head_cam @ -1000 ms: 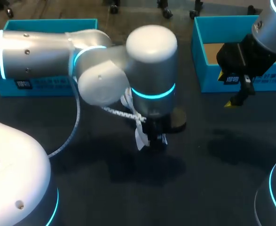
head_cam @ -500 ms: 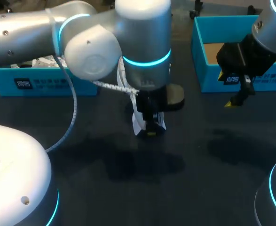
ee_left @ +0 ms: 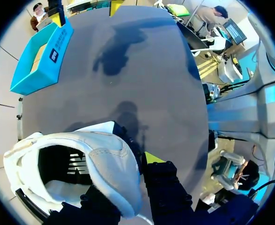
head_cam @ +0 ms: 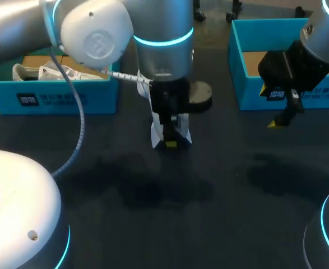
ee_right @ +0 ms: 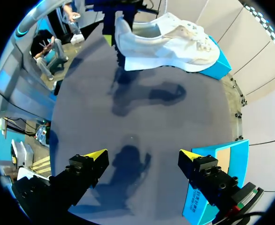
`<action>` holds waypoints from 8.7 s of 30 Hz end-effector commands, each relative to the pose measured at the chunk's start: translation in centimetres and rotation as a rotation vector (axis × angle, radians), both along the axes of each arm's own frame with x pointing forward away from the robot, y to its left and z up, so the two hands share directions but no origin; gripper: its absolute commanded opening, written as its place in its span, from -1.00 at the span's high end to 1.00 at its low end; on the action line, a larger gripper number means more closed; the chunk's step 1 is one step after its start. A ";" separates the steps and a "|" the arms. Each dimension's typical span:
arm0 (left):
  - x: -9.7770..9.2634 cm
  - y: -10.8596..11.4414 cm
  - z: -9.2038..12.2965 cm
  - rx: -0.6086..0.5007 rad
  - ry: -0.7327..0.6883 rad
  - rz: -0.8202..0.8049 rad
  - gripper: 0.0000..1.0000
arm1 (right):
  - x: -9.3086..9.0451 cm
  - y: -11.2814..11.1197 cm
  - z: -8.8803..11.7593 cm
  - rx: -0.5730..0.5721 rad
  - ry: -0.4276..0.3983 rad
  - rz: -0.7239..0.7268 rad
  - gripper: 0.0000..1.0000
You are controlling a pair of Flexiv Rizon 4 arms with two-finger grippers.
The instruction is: Take the shoe out of the shoebox, open the shoe tongue, remove and reinsert the insole, then place the shoe into the shoebox
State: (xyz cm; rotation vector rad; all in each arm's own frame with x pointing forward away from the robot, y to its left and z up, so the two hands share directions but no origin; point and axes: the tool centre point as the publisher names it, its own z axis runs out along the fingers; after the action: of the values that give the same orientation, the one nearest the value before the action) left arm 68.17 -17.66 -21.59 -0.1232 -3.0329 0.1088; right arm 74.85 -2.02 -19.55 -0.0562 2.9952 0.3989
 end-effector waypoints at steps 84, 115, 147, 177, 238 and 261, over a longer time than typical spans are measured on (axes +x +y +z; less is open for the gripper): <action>29.1 39.1 2.2 -0.061 -0.010 -0.047 1.00 | 0.0 0.1 -0.1 -0.001 0.000 -0.001 -1.00; 39.6 45.8 0.7 -0.009 -0.037 -0.113 1.00 | 0.0 0.1 -0.1 -0.001 0.000 -0.001 -1.00; 41.8 48.2 1.2 0.097 -0.014 -0.607 1.00 | 0.0 0.1 -0.1 -0.001 0.000 -0.001 -1.00; 43.4 52.3 3.2 0.149 -0.079 -1.574 1.00 | 0.0 0.1 -0.1 -0.001 0.000 -0.001 -1.00; 47.6 48.9 -4.2 0.264 -0.066 -1.609 1.00 | 0.0 0.1 -0.1 -0.001 0.000 -0.001 -1.00; 49.6 47.6 -9.0 0.285 -0.056 -1.603 1.00 | 0.0 0.1 -0.1 -0.001 0.000 -0.001 -1.00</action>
State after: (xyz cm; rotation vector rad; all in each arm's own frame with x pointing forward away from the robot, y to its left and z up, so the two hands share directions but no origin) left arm 117.16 30.17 -30.12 -2.2593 -2.0240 -0.4312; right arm 74.85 -2.01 -19.55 -0.0564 2.9952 0.3989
